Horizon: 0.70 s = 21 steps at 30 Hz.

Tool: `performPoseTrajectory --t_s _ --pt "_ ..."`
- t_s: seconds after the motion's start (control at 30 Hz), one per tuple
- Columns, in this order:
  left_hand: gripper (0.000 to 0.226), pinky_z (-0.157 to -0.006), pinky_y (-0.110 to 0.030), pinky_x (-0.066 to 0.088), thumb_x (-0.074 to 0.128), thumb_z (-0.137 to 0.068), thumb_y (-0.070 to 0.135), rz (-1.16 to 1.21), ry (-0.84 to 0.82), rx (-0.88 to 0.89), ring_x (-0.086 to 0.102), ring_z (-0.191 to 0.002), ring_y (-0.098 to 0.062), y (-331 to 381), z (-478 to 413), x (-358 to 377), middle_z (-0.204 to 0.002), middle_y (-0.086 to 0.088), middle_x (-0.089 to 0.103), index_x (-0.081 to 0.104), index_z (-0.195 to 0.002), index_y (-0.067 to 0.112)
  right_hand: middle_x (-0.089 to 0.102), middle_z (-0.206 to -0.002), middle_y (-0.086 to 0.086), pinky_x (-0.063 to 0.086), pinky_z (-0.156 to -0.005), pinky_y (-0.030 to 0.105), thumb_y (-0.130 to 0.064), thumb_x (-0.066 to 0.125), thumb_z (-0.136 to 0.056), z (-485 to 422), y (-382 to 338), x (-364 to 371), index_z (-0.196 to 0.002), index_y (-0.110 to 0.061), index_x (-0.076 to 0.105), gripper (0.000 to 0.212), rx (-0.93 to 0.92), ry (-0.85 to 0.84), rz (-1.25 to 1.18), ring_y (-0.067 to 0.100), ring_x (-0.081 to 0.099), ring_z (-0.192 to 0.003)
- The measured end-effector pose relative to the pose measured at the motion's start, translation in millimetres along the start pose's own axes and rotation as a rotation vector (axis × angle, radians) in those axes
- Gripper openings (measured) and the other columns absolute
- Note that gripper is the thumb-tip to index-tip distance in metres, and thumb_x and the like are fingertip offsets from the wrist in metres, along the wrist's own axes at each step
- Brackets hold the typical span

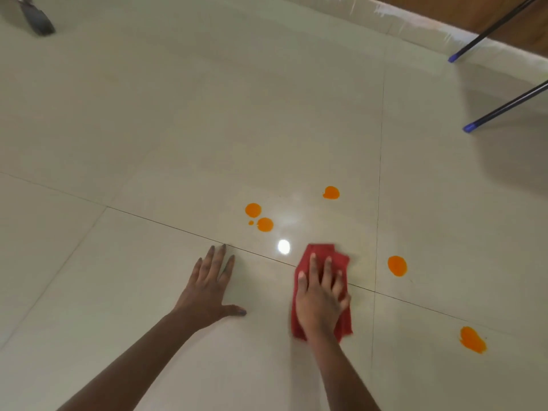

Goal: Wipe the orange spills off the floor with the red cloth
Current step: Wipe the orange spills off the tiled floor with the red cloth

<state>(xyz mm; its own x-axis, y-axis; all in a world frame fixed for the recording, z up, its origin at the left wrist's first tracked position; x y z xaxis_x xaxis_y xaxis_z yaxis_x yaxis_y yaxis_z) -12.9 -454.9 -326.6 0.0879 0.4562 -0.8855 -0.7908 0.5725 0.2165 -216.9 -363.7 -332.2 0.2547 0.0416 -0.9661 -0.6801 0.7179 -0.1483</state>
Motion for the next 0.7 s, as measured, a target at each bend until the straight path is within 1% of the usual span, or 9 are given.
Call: performPoseTrajectory --t_s 0.07,0.13,0.2,0.27,0.37,0.43,0.5,0.6,0.7 --pt "0.115 -0.116 -0.041 -0.011 0.043 -0.072 0.079 0.000 -0.042 -0.006 -0.028 -0.140 -0.029 -8.9 10.5 -6.7 -0.150 -0.011 -0.033 -0.017 -0.145 0.014 0.046 -0.144 0.001 0.040 -0.093 0.056 -0.045 0.037 -0.093 49.1 -19.3 2.4 -0.138 -0.036 0.043 0.046 -0.169 -0.052 0.004 0.032 0.046 -0.127" --pt "0.115 -0.116 -0.042 -0.011 0.043 -0.072 0.078 0.004 -0.053 -0.011 -0.027 -0.140 -0.030 -16.3 18.4 -14.0 -0.151 -0.011 -0.032 -0.018 -0.144 0.014 0.058 -0.132 -0.003 0.048 -0.084 0.052 -0.045 0.038 -0.088 73.6 -51.3 5.5 -0.128 -0.039 0.051 0.043 -0.404 -0.114 -0.003 0.028 0.058 -0.114" --pt "0.116 -0.115 -0.042 -0.012 0.041 -0.071 0.080 -0.006 -0.042 -0.028 -0.031 -0.138 -0.030 -29.1 17.9 -18.2 -0.148 -0.009 -0.035 -0.023 -0.142 0.015 0.056 -0.134 -0.004 0.045 -0.091 0.053 -0.046 0.034 -0.091 58.8 -85.5 12.0 -0.131 -0.042 0.046 0.042 -0.590 -0.146 0.045 0.027 0.055 -0.119" --pt "0.117 -0.114 -0.041 -0.016 0.040 -0.069 0.082 -0.019 -0.028 -0.046 -0.038 -0.133 -0.027 -45.9 11.9 -17.3 -0.143 -0.007 -0.040 -0.030 -0.136 0.017 0.043 -0.146 0.001 0.033 -0.103 0.057 -0.046 0.029 -0.095 16.0 -110.1 20.1 -0.138 -0.042 0.039 0.044 -0.648 -0.026 0.071 0.031 0.040 -0.133" --pt "0.118 -0.113 -0.039 -0.017 0.040 -0.069 0.082 -0.015 -0.038 -0.068 -0.041 -0.129 -0.026 -65.1 4.2 -16.0 -0.137 -0.006 -0.045 -0.036 -0.129 0.015 0.004 -0.159 0.004 0.008 -0.113 0.052 -0.045 0.023 -0.098 -57.1 -102.4 16.8 -0.146 -0.042 0.015 0.049 -0.463 -0.029 0.099 0.029 0.002 -0.145" --pt "0.119 -0.114 -0.040 -0.015 0.041 -0.070 0.080 0.002 -0.078 -0.055 -0.040 -0.130 -0.027 -67.2 2.5 -14.5 -0.136 -0.007 -0.047 -0.036 -0.129 0.012 0.002 -0.160 0.003 0.008 -0.114 0.050 -0.043 0.022 -0.099 -71.3 -73.7 12.1 -0.147 -0.040 0.008 0.051 -0.258 0.003 0.046 0.028 0.000 -0.145" --pt "0.120 -0.114 -0.039 -0.015 0.043 -0.070 0.079 0.042 -0.076 -0.048 -0.040 -0.131 -0.028 -66.4 1.0 -11.4 -0.137 -0.007 -0.048 -0.036 -0.129 0.012 0.016 -0.157 0.008 0.019 -0.111 0.054 -0.042 0.024 -0.098 -41.1 -61.2 14.2 -0.148 -0.034 0.016 0.051 -0.175 0.118 0.012 0.034 0.015 -0.143" --pt "0.122 -0.113 -0.036 -0.016 0.045 -0.067 0.081 0.064 -0.043 -0.050 -0.040 -0.132 -0.025 -68.9 -2.8 -6.3 -0.138 -0.004 -0.047 -0.036 -0.130 0.015 0.035 -0.150 0.011 0.032 -0.102 0.057 -0.045 0.028 -0.093 17.3 -97.6 34.0 -0.144 -0.033 0.031 0.053 -0.397 0.025 -0.058 0.038 0.032 -0.136" --pt "0.125 -0.112 -0.033 -0.019 0.044 -0.063 0.084 0.088 -0.037 -0.065 -0.043 -0.130 -0.019 -73.0 -4.4 -4.0 -0.138 0.002 -0.048 -0.037 -0.131 0.017 0.023 -0.156 0.003 0.020 -0.110 0.055 -0.048 0.023 -0.095 -25.2 -154.5 36.6 -0.145 -0.040 0.021 0.051 -0.717 -0.009 0.016 0.033 0.019 -0.142"
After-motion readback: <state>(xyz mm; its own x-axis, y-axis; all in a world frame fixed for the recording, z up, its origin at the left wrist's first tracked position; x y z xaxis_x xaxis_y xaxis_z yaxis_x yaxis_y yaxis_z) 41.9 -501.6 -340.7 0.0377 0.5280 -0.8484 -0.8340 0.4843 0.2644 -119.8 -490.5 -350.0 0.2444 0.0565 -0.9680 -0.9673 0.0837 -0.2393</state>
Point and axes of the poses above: each hand's wrist, its own z-axis away from the middle knuckle, its own x-axis out of the palm, y = z × x, the point moved 2 cm from there along -z, towards the middle knuckle
